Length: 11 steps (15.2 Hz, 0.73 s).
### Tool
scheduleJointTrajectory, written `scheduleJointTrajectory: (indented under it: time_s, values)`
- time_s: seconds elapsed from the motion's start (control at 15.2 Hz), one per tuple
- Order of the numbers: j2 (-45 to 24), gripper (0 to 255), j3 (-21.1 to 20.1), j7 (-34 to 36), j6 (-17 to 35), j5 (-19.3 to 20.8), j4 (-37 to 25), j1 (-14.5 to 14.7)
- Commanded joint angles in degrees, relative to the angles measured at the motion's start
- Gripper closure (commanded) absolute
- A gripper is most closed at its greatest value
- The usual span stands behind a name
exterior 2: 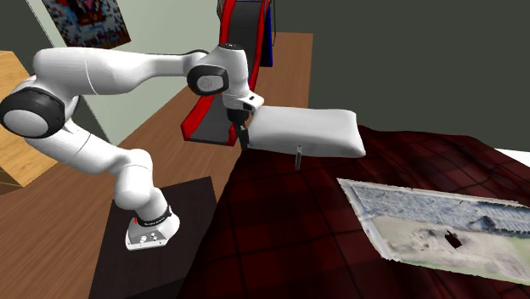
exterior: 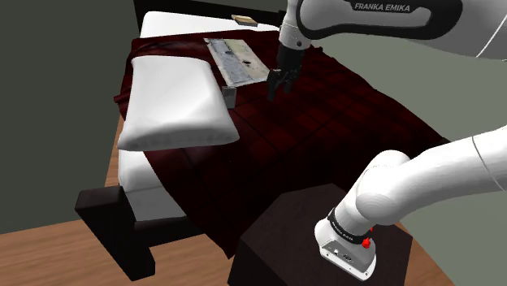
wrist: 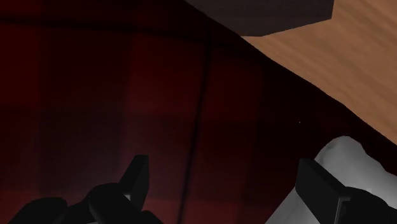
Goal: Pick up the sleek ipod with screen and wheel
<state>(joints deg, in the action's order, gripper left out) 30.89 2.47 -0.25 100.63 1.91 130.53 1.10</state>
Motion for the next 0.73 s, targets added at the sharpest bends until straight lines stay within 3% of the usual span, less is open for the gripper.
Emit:
scheduleJointTrajectory:
  time_s: [0.0,0.66]
  values:
    - [-4.68,0,0.27,-0.29,2.04,-0.07,-2.56,0.06]
    - [-27.8,0,1.47,-2.24,6.75,-1.22,-20.37,0.04]
